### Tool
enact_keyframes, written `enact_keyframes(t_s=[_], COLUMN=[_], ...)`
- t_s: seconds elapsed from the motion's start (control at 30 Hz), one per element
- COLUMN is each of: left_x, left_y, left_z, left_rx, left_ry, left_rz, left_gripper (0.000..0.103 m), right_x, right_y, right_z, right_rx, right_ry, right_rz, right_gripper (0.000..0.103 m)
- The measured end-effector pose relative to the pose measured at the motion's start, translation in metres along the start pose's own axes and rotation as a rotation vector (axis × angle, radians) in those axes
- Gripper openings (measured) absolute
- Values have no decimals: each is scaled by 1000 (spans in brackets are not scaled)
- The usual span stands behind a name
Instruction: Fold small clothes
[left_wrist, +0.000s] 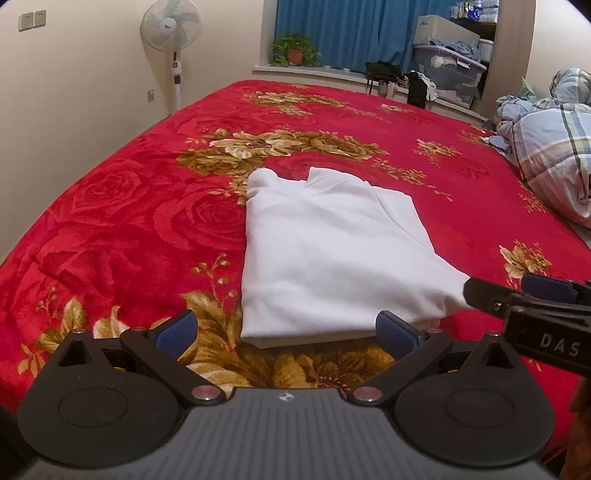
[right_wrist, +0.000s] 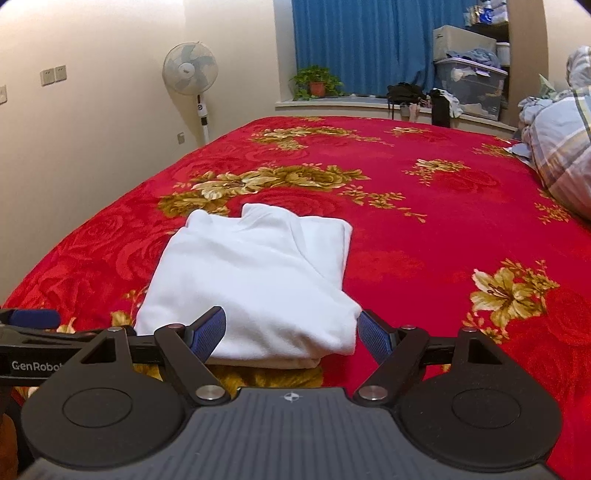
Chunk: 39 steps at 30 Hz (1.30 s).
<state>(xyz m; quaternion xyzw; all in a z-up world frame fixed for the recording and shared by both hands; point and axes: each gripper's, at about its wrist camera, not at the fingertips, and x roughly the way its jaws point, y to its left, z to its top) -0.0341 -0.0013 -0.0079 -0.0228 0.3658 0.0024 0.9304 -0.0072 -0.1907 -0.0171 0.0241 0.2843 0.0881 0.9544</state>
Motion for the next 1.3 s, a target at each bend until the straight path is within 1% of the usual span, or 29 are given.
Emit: enact_keyframes(t_s=[0.17, 1.3], left_x=[1, 5], left_y=[0, -1], left_z=[-1, -2], left_rx=[10, 18], left_ry=[1, 2], left_rz=[1, -6], left_gripper=[103, 103], right_x=[2, 3], right_y=[4, 4], right_z=[-1, -1], right_rx=[-25, -30], right_ry=[9, 7], right_rz=[0, -10], right_gripper=[80, 80])
